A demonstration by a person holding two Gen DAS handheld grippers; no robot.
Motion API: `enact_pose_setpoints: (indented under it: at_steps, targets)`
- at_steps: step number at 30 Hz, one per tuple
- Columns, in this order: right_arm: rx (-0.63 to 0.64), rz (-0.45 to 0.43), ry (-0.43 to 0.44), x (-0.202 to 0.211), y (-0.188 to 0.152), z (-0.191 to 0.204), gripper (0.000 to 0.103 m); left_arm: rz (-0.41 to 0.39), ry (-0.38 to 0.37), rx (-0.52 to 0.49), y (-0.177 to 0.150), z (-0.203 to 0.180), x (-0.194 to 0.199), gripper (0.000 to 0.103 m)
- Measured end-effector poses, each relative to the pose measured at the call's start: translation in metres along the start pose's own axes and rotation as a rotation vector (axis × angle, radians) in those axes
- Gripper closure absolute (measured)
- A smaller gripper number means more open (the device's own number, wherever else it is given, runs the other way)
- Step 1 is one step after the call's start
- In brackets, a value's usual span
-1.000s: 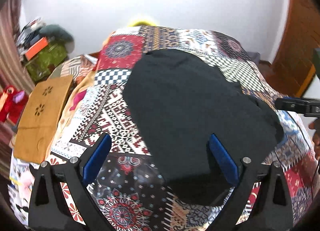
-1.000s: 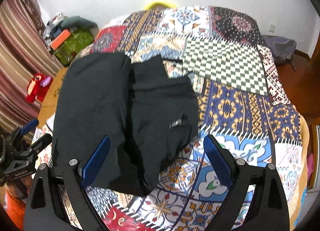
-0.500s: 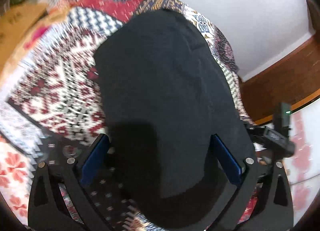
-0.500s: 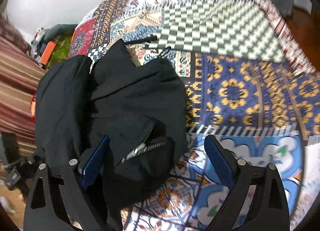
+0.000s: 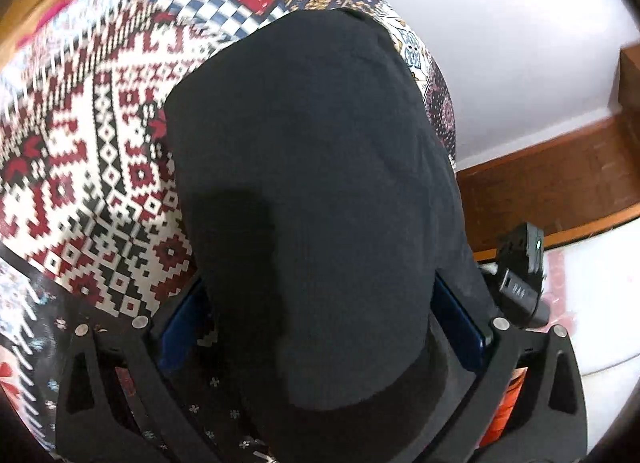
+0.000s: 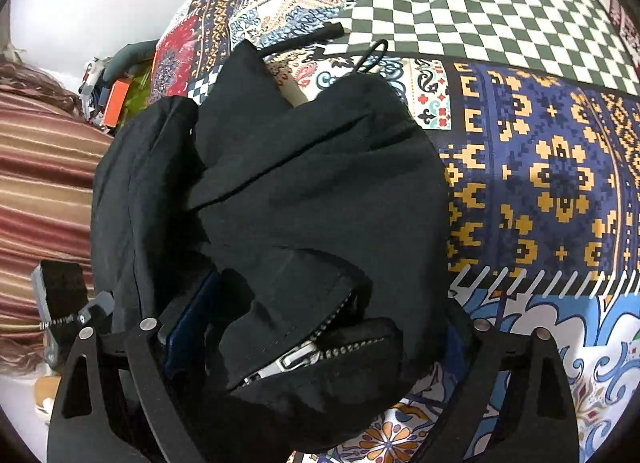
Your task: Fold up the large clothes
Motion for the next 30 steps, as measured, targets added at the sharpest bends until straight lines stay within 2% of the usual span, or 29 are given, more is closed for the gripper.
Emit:
enact_pose_setpoints:
  at_steps: [2, 5, 9, 11, 15, 23, 27, 30]
  targets:
    - [0.005, -0.004, 0.022, 0.002, 0.000, 0.002, 0.029, 0.010, -0.032, 0.022, 0.000, 0.005, 0.000, 0.000]
    - [0.018, -0.013, 0.020, 0.007, -0.004, 0.005, 0.041, 0.003, -0.025, -0.004, 0.000, 0.000, 0.002, 0.000]
    - [0.057, -0.026, 0.010, 0.021, -0.013, 0.017, 0.054, -0.017, 0.016, -0.070, -0.008, -0.019, 0.016, 0.016]
    - [0.069, -0.025, 0.027, 0.026, -0.016, 0.025, 0.065, -0.040, 0.032, -0.099, -0.011, -0.031, 0.028, 0.021]
    - [0.102, -0.065, 0.029, 0.033, -0.020, 0.050, 0.069, -0.088, 0.048, -0.169, -0.004, -0.050, 0.056, 0.028]
    - [0.173, -0.155, 0.083, 0.033, 0.007, 0.117, 0.070, -0.207, 0.063, -0.303, 0.027, -0.074, 0.139, 0.031]
    - [0.227, -0.176, 0.075, 0.018, 0.022, 0.156, 0.071, -0.250, 0.068, -0.311, 0.052, -0.059, 0.172, 0.031]
    - [0.239, -0.185, 0.074, -0.004, 0.036, 0.176, 0.071, -0.243, 0.069, -0.288, 0.072, -0.034, 0.182, 0.031]
Point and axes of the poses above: each gripper's, at about its wrist camera, not at the fingertips, and x roughly against the way its jaws point, z to its left, y to its top, the point moved 2 cm from there along -x, roughly the way its jaws point, and after that the axes turned 6 degrees about z, right-handed, at the moved point
